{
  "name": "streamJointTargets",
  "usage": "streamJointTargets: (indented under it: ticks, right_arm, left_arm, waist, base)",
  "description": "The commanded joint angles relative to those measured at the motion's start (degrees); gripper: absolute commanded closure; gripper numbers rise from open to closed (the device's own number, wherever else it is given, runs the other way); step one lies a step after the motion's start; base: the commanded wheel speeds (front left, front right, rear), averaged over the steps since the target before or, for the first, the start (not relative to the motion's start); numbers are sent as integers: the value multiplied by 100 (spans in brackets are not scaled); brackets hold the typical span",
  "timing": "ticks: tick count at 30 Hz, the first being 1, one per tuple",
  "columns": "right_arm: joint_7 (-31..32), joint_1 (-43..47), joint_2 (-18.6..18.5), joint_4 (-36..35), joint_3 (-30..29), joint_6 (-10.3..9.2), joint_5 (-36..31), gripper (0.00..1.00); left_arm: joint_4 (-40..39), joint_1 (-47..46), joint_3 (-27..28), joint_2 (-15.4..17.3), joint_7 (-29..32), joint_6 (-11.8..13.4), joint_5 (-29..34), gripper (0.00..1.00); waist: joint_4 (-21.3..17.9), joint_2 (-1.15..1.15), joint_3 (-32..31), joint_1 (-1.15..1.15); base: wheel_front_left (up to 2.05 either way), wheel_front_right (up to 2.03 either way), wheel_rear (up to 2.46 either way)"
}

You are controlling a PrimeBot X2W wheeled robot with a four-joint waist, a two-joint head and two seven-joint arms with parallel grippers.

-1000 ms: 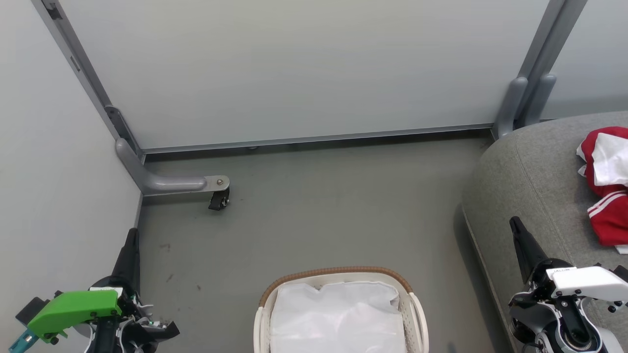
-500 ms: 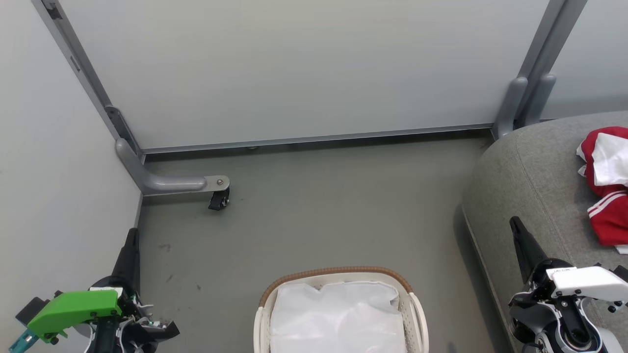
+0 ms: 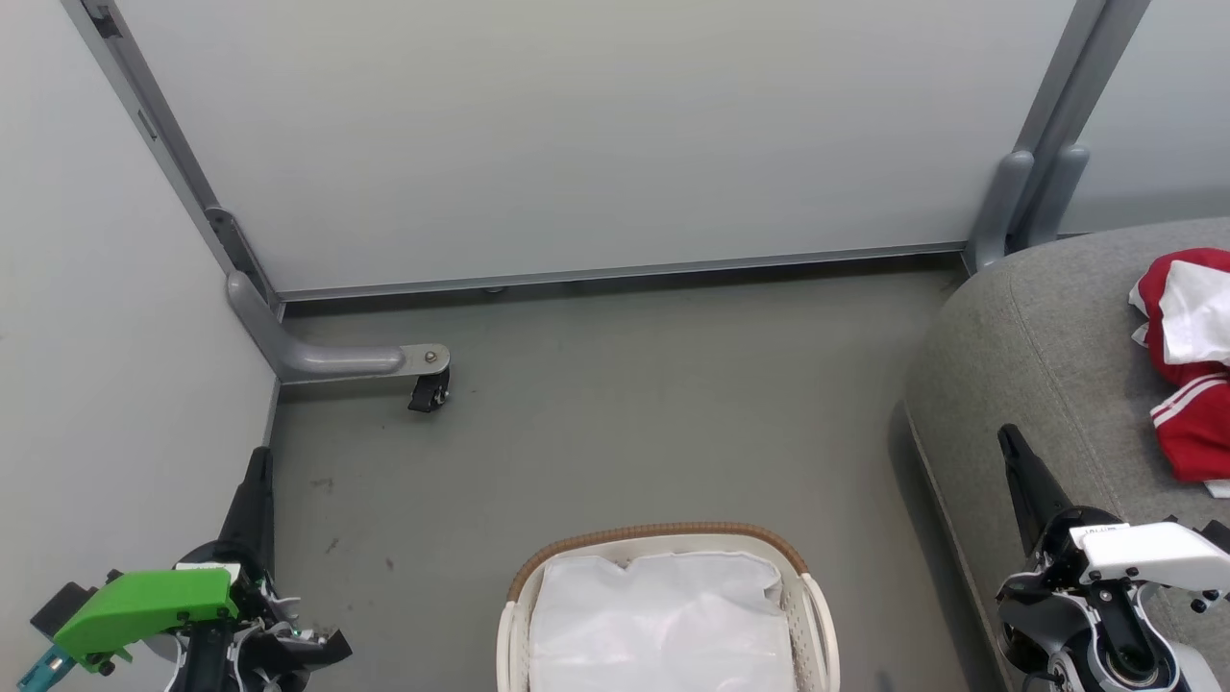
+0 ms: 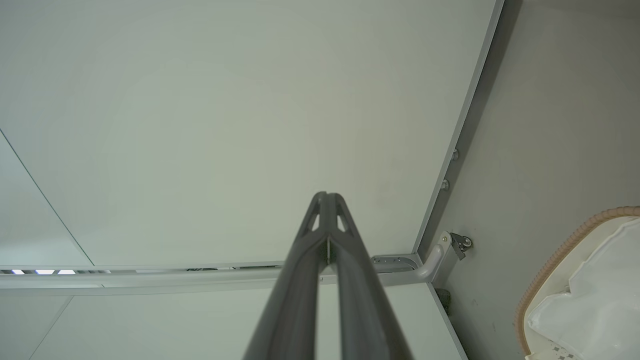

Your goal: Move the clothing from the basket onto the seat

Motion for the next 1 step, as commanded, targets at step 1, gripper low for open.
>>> streamJointTargets:
  ticks: [1]
  right_arm:
    - [7, 60, -34, -20, -6, -2, 21, 100]
  left_arm:
    - [-4, -55, 13, 38, 18, -31, -17, 100]
  waist:
    - [0, 0, 0, 0]
  base:
    - [0, 0, 0]
